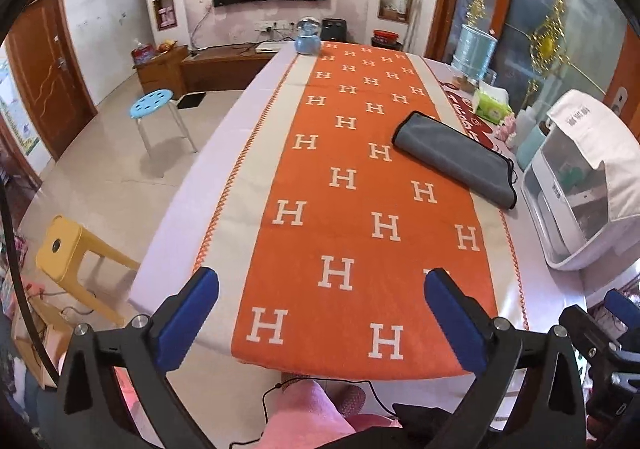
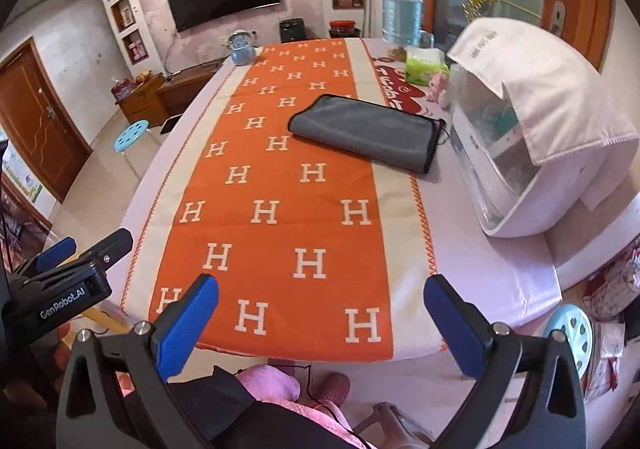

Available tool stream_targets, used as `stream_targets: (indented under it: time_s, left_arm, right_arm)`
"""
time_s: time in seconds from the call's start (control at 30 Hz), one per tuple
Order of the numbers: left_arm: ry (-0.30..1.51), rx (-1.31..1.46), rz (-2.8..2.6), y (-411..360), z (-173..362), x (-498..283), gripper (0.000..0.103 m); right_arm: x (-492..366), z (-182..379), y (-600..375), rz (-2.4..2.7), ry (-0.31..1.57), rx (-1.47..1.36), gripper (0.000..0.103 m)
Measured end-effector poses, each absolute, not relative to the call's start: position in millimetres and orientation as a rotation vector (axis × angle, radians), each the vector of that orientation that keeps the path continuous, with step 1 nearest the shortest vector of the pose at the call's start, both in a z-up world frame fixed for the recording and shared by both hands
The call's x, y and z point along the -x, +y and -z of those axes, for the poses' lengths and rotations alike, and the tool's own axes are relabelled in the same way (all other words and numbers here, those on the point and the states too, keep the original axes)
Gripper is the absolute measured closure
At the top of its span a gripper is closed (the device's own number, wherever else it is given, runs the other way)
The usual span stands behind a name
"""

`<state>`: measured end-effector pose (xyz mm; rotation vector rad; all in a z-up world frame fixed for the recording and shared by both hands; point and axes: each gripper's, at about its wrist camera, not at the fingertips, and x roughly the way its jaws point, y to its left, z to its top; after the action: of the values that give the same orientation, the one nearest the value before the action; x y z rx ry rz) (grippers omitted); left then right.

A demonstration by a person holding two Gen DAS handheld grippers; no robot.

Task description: Fold towel

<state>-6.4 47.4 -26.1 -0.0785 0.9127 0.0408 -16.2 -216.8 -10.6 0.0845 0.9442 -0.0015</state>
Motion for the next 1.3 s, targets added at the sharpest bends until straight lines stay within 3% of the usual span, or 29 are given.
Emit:
stream_targets:
  time_s: [1.3]
  left_arm:
    - [0.81,-0.022,-0.053,10.2,13.8,19.9,0.001]
  right_arm:
    - [19.3,14.7,-224.6,-0.016,0.93,-0.072,0.0]
